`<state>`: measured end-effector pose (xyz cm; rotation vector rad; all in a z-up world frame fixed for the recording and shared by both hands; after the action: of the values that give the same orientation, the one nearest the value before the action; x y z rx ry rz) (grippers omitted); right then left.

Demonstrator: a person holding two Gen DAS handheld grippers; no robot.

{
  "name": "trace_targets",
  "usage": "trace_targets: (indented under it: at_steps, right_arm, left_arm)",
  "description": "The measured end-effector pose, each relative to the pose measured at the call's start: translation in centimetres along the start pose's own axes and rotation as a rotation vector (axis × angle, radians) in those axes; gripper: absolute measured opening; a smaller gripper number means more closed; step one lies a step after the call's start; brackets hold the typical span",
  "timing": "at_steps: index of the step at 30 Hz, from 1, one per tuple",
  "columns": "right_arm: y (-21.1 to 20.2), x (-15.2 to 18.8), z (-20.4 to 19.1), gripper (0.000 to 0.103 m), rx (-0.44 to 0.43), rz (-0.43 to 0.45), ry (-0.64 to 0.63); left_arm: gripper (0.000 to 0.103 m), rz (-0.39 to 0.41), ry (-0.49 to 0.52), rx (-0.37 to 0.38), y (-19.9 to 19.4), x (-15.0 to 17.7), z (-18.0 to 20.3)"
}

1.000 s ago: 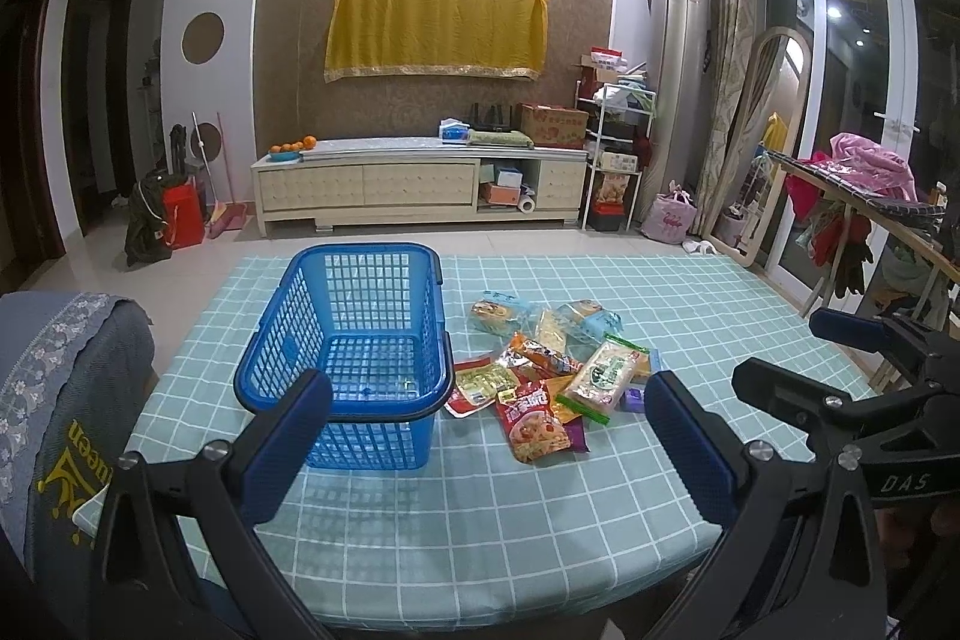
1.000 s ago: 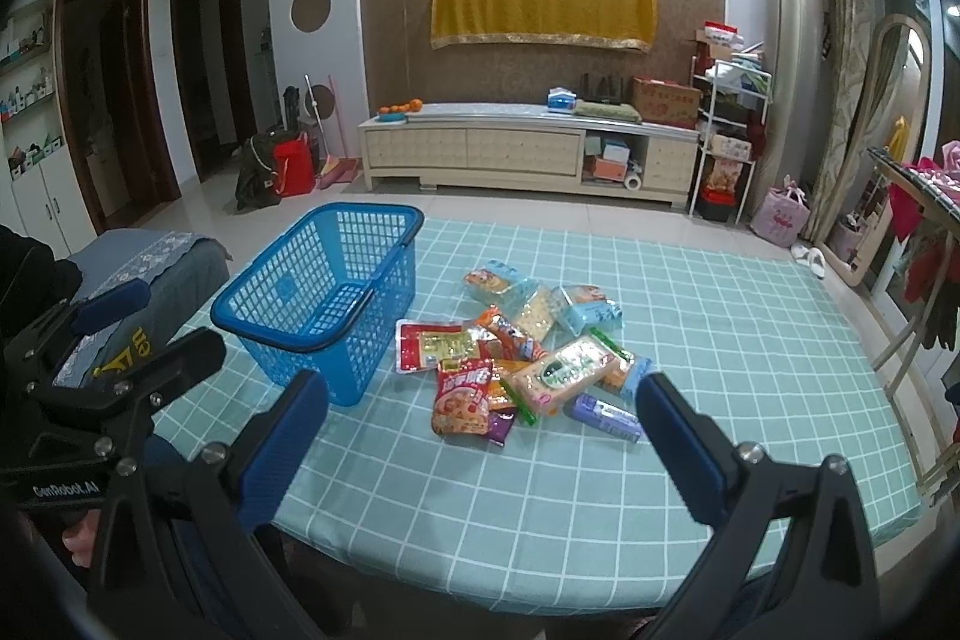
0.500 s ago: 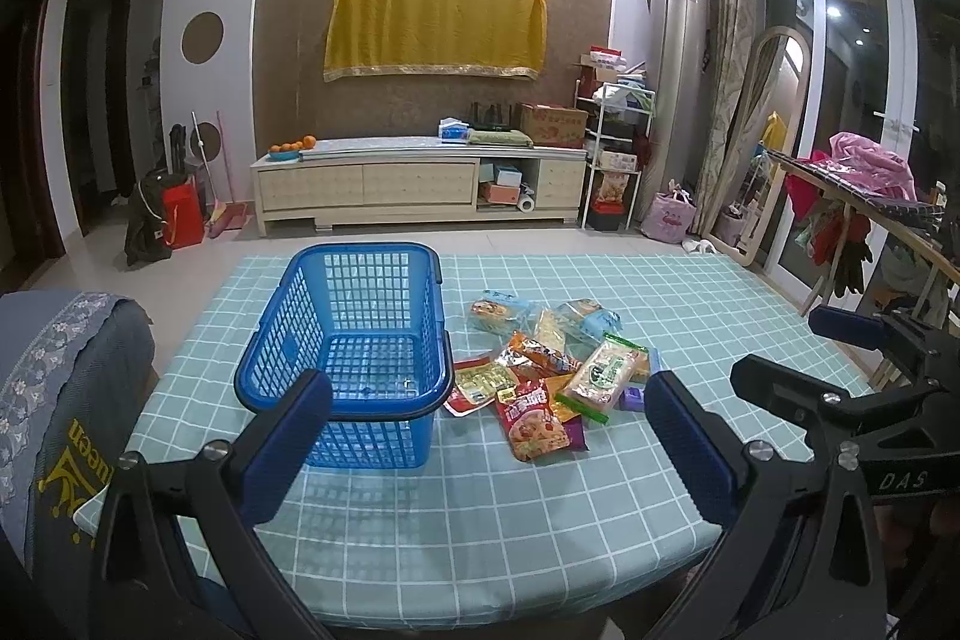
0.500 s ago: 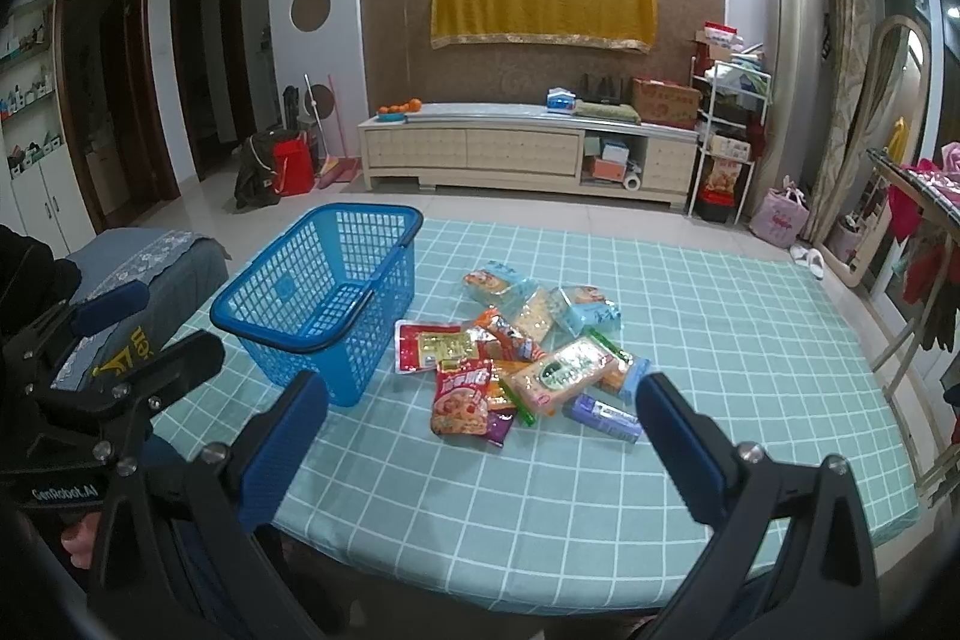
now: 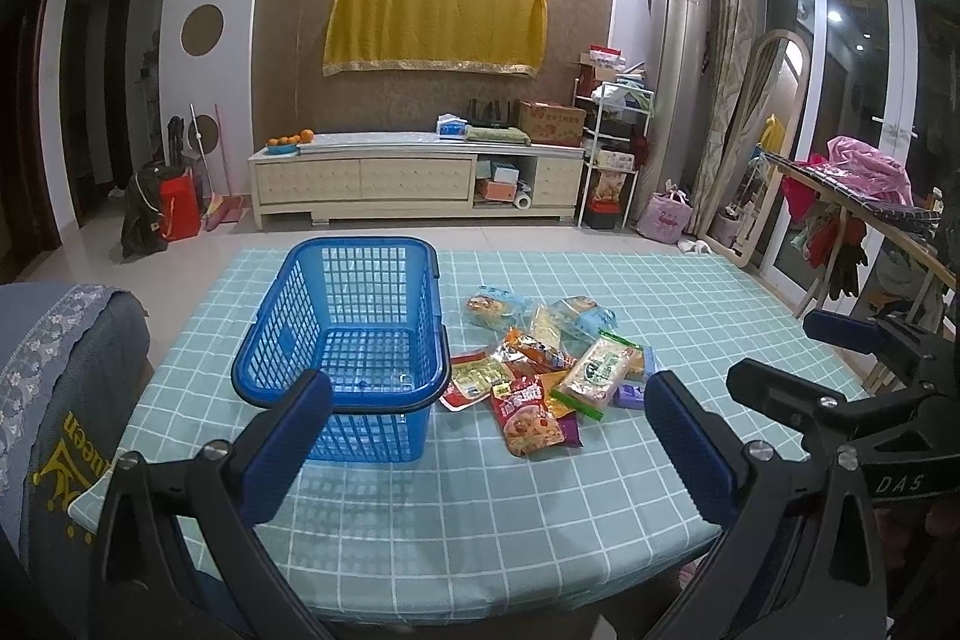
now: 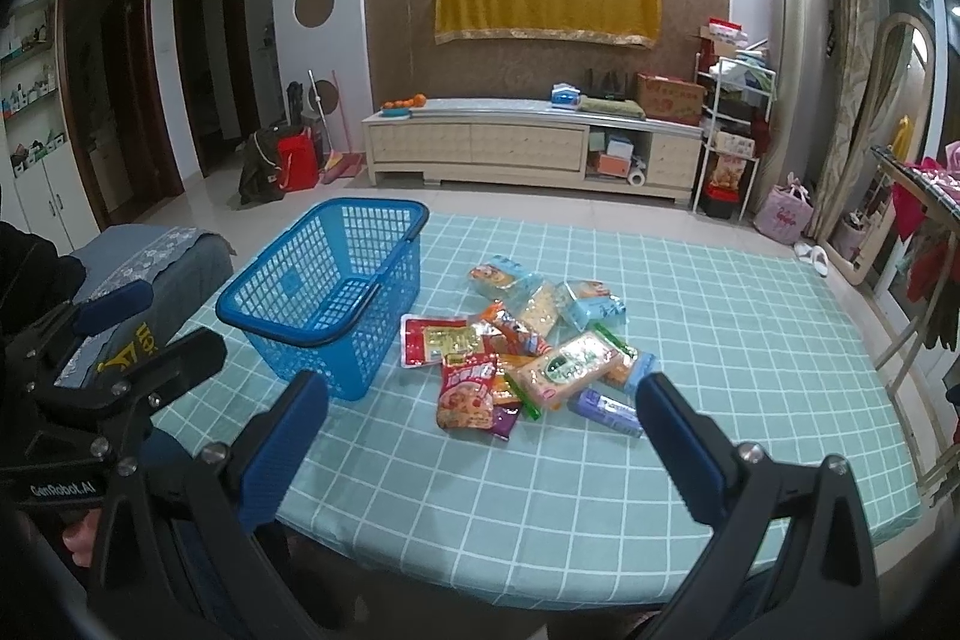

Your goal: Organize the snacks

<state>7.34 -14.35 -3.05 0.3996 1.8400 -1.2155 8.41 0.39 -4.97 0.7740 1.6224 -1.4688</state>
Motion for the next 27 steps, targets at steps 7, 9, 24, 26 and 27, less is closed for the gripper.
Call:
trace_targets:
  at_steps: [7, 9, 24, 26, 27]
  right_arm:
    - [0.4, 0.0, 0.2, 0.103, -0.005, -0.012, 0.006]
    - [0.4, -0.1, 0.4, 0.103, -0.008, -0.014, 0.009]
    - [1.3, -3.4, 4.0, 0.103, -0.008, -0.011, 0.02]
    - [1.6, -3.9, 4.9, 0.103, -0.005, -0.016, 0.023]
    - [1.8, -4.1, 5.2, 0.103, -0.003, -0.018, 0.024]
  left_arm:
    - [0.103, -0.005, 0.008, 0.001, 0.1, -0.2, 0.4]
    - [0.103, -0.006, 0.012, 0.001, 0.3, -0.4, 0.6]
    - [0.103, -0.007, 0.071, 0.03, 3.2, -4.4, 3.8]
    - [0.103, -0.009, 0.085, 0.024, 4.1, -5.0, 4.4]
    - [0.103, -0.013, 0.091, 0.024, 4.6, -5.3, 4.7]
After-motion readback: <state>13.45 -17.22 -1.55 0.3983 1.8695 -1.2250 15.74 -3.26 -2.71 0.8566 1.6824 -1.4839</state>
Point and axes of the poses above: each gripper's, at about its wrist camera, not at the fingertips, and y roughly the way its jaws point, z to its right, x to its underside, the point moved 10 cm from there along y, roughly the way its jaws point, and after that the axes turned 12 degrees about -x, right-handed, at the moved point
